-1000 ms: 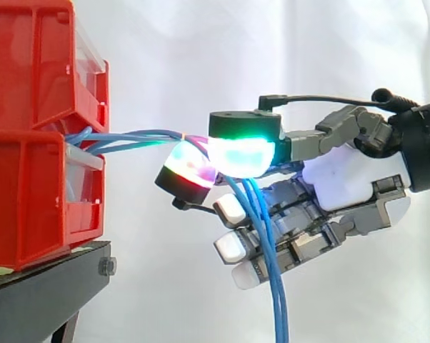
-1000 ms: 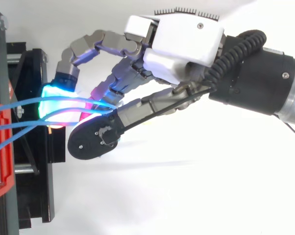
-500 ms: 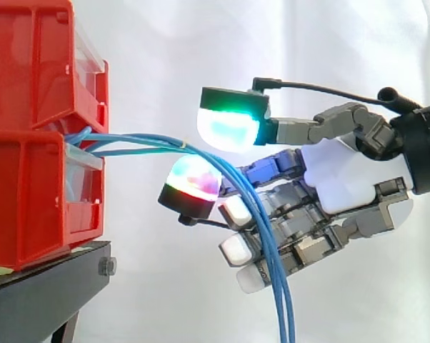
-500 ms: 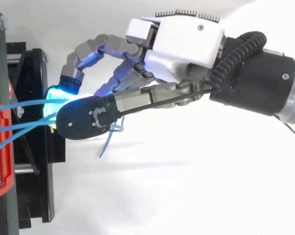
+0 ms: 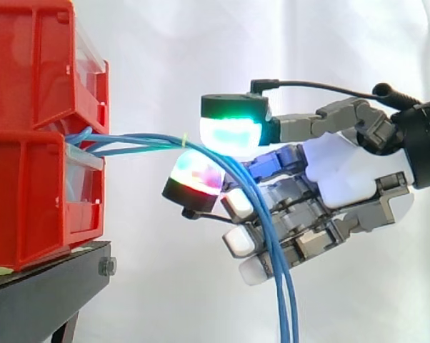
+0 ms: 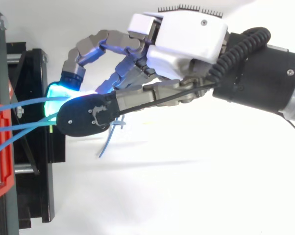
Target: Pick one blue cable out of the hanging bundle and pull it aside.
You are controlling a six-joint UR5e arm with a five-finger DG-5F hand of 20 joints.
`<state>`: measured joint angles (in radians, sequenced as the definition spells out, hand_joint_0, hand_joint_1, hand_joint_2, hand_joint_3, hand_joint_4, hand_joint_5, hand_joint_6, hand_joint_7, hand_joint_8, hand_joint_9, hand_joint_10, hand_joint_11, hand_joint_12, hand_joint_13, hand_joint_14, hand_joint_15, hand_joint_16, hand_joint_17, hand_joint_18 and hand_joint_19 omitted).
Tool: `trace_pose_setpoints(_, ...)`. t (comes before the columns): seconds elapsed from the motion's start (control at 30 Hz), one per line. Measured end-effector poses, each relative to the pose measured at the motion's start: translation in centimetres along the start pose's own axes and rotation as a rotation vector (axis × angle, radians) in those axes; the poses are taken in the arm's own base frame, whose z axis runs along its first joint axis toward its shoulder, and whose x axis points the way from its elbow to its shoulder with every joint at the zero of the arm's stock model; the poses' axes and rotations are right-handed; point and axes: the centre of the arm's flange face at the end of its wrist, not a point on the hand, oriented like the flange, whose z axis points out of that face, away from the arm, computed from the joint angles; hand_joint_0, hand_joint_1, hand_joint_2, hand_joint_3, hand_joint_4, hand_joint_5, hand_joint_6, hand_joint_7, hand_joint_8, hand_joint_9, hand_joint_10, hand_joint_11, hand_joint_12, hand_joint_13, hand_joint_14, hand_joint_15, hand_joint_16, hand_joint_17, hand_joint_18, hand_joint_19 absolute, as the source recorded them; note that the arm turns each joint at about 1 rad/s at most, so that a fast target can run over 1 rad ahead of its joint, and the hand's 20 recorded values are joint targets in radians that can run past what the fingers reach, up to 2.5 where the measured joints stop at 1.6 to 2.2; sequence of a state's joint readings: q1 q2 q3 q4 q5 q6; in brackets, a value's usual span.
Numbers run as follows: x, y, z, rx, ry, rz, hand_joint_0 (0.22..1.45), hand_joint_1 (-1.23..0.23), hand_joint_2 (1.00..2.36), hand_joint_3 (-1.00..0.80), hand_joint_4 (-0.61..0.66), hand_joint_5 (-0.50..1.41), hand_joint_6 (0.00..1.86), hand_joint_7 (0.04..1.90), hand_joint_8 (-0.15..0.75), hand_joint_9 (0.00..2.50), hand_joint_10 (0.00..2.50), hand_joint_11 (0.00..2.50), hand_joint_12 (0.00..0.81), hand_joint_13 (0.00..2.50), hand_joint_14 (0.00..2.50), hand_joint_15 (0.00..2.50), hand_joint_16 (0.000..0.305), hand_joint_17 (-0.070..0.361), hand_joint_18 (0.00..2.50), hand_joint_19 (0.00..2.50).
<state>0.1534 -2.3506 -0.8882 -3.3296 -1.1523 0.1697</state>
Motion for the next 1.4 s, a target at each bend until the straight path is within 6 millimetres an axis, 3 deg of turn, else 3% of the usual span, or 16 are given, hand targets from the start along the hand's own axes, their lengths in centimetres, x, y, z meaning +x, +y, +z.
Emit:
trace_pose_setpoints(0.17, -0.2, 0.8, -0.6, 0.005, -0.002, -0.003, 0.78, -0.89, 1.0, -0.5, -0.12, -0.15, 0.97, 0.82, 0.258, 1.04, 0.02, 0.64, 0.311, 0.9, 0.02, 0.45, 0.039, 0.089, 0.75, 0.38)
trace_pose_setpoints(0.3, -0.4, 0.9, -0.8, 0.016, -0.003, -0.007, 0.73, -0.88, 1.0, -0.5, -0.06, -0.15, 0.97, 0.76, 0.252, 1.03, 0.02, 0.65, 0.309, 0.9, 0.02, 0.45, 0.039, 0.088, 0.76, 0.37)
trace_pose_setpoints(0.37, -0.4, 0.9, -0.9, 0.02, -0.004, -0.008, 0.65, -0.85, 1.0, -0.5, 0.01, -0.14, 0.96, 0.71, 0.258, 1.05, 0.02, 0.64, 0.311, 0.9, 0.02, 0.46, 0.039, 0.089, 0.75, 0.39)
trace_pose_setpoints(0.57, -0.5, 1.0, -0.9, 0.021, -0.005, -0.008, 0.57, -0.68, 1.0, -0.5, 0.03, -0.13, 0.94, 0.77, 0.273, 1.12, 0.02, 0.65, 0.325, 0.93, 0.02, 0.47, 0.041, 0.092, 0.77, 0.42)
trace_pose_setpoints(0.7, -0.5, 1.0, -0.9, 0.021, -0.006, -0.008, 0.59, -0.56, 1.0, -0.5, 0.02, -0.12, 0.93, 0.79, 0.276, 1.14, 0.02, 0.65, 0.326, 0.94, 0.02, 0.47, 0.041, 0.092, 0.77, 0.44)
trace_pose_setpoints(0.97, -0.5, 1.1, -1.0, 0.019, -0.005, -0.007, 0.64, -0.75, 1.02, -0.26, 0.01, -0.13, 0.95, 0.8, 0.283, 1.11, 0.02, 0.66, 0.327, 0.94, 0.02, 0.48, 0.041, 0.093, 0.77, 0.45)
trace_pose_setpoints(1.4, -0.3, 1.4, -1.4, 0.027, -0.004, -0.012, 0.65, -0.77, 1.02, -0.19, -0.03, -0.14, 0.96, 0.79, 0.278, 1.08, 0.02, 0.67, 0.327, 0.93, 0.02, 0.49, 0.043, 0.097, 0.76, 0.46)
